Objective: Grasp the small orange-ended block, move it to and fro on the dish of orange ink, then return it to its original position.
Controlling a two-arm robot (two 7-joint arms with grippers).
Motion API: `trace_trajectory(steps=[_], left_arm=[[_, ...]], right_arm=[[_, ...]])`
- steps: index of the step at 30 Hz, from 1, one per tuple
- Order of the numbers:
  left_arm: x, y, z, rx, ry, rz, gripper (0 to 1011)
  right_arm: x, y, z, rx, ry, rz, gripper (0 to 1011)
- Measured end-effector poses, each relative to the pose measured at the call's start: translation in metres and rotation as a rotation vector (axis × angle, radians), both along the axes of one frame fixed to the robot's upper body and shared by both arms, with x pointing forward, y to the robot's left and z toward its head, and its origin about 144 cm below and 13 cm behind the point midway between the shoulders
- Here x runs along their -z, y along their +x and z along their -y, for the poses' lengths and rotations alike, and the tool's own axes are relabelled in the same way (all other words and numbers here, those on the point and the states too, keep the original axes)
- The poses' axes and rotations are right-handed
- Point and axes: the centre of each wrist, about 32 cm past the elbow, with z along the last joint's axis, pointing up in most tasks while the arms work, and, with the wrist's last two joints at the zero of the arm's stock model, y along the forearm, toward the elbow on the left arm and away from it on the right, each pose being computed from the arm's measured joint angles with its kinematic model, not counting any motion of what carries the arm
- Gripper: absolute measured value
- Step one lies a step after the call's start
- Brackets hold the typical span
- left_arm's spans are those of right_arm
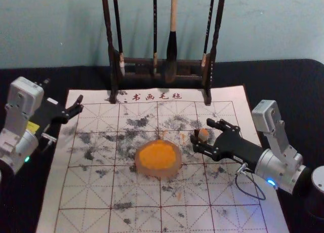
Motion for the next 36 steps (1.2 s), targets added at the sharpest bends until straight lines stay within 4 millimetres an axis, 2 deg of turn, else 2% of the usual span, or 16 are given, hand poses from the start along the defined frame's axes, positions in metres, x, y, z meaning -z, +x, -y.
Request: trace_trajectory(steps=[6,10,13,14,16,19,22,36], left_arm=[[0.0000,0.0000,0.0000,0.000,0.000,0.000,1001],[0.0000,0.0000,0.0000,0.000,0.000,0.000,1001],[0.0000,0.0000,0.0000,0.000,0.000,0.000,1001],[0.0000,0.0000,0.0000,0.000,0.000,0.000,1001],[0.0000,0.0000,0.0000,0.000,0.000,0.000,1001],[0.0000,0.0000,0.0000,0.000,0.000,0.000,1001],[0.0000,0.0000,0.0000,0.000,0.000,0.000,1001],[0.0000,0.0000,0.0000,0.000,0.000,0.000,1001]], right_arm=[[0.0000,0.0000,0.0000,0.000,0.001,0.000,593],[0.0000,0.0000,0.0000,0.000,0.001,0.000,419],[0.0000,0.0000,0.0000,0.000,0.001,0.000,341],[0.0000,0.0000,0.0000,0.000,0.001,0.000,278],[0.0000,0.0000,0.0000,0.000,0.001,0.000,256],[0.0000,0.0000,0.0000,0.000,0.001,0.000,144],[0.0000,0.0000,0.0000,0.000,0.001,0.000,112],[-0.0100,0.0009,-0.0020,0.010,0.053,0.005,112]])
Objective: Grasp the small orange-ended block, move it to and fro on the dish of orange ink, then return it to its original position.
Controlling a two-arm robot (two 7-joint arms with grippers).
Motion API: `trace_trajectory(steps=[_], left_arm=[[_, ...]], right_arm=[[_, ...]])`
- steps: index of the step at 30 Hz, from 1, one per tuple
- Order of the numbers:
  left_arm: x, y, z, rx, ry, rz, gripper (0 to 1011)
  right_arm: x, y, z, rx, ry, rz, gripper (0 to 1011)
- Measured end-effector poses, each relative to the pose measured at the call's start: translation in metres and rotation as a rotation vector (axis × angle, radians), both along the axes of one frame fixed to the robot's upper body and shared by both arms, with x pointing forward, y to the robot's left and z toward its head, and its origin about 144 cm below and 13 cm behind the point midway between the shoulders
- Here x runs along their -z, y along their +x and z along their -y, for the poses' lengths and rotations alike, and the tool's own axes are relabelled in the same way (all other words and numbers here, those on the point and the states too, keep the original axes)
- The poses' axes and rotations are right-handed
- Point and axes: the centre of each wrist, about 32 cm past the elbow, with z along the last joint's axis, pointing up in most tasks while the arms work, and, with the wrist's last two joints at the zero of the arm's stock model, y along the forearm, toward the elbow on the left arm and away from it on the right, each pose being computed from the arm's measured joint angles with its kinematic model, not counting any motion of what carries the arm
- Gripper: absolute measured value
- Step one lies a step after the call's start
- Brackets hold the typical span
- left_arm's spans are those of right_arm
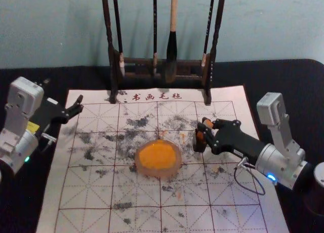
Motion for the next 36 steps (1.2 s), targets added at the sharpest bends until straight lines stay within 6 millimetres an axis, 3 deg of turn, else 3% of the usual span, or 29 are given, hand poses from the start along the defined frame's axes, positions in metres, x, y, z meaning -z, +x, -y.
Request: trace_trajectory(steps=[12,18,36], left_arm=[[0.000,0.000,0.000,0.000,0.000,0.000,1001],[0.000,0.000,0.000,0.000,0.000,0.000,1001],[0.000,0.000,0.000,0.000,0.000,0.000,1001]], right_arm=[[-0.034,0.006,0.002,0.002,0.015,0.010,111],[-0.053,0.023,-0.001,-0.046,0.008,0.023,112],[-0.060,0.070,-0.043,-0.234,-0.026,-0.038,112]])
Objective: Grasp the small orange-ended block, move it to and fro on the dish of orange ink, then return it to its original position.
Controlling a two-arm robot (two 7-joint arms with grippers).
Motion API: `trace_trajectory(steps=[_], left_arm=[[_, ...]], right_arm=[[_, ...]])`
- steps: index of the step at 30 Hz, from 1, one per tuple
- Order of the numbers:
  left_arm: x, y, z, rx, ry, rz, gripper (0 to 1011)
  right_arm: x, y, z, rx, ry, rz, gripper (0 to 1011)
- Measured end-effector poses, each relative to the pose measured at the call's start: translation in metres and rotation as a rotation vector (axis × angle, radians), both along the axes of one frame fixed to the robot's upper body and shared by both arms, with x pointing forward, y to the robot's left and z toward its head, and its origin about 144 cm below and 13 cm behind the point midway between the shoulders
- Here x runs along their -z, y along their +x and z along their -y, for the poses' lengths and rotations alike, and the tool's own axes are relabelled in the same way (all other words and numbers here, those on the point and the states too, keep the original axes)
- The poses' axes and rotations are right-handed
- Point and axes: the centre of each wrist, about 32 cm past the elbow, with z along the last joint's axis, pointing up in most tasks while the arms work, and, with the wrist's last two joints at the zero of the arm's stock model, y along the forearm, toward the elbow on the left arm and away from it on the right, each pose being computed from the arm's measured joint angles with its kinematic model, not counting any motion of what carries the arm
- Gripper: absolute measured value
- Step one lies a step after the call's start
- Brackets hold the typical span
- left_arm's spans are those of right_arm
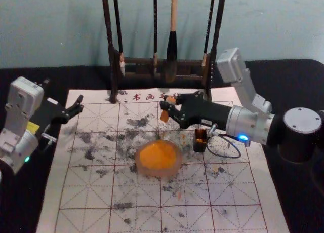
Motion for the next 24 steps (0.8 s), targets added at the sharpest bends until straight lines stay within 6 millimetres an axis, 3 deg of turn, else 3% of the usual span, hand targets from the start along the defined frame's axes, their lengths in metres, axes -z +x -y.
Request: trace_trajectory(steps=[24], left_arm=[[0.000,0.000,0.000,0.000,0.000,0.000,1001]], right_arm=[[0.014,0.009,-0.019,-0.124,-0.049,-0.130,112]])
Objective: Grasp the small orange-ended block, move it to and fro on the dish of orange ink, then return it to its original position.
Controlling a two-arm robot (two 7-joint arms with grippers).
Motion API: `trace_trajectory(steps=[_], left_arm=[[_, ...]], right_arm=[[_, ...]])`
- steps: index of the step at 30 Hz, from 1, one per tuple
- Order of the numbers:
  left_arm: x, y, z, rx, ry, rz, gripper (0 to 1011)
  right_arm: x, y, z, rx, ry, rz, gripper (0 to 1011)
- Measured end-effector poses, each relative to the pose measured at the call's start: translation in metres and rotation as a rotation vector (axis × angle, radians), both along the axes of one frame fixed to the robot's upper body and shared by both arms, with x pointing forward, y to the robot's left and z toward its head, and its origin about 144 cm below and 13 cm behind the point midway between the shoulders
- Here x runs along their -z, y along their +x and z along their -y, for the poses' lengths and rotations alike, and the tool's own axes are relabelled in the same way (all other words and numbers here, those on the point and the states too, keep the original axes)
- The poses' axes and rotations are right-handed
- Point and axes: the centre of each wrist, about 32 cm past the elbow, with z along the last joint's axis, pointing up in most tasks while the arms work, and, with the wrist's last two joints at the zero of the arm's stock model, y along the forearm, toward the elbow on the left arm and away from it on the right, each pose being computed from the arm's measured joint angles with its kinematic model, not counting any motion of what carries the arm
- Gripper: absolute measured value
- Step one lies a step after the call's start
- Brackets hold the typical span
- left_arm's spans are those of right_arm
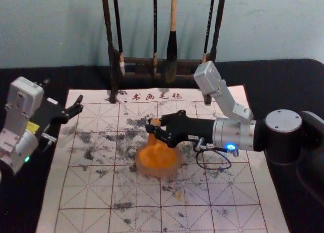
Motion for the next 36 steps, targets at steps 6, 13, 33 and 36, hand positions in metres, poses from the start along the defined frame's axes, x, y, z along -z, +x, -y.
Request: trace_trajectory(steps=[6,13,33,36], left_arm=[[0.0000,0.0000,0.0000,0.000,0.000,0.000,1001],[0.0000,0.0000,0.0000,0.000,0.000,0.000,1001],[0.0000,0.0000,0.0000,0.000,0.000,0.000,1001],[0.0000,0.0000,0.0000,0.000,0.000,0.000,1001]], right_arm=[[0.0020,-0.0010,-0.0002,-0.013,-0.021,-0.008,112],[0.0007,-0.0024,0.0040,-0.019,-0.051,-0.005,112],[0.0006,0.0008,0.0068,-0.010,-0.095,0.001,112],[0.0008,0.0011,0.0065,-0.008,-0.096,0.003,111]])
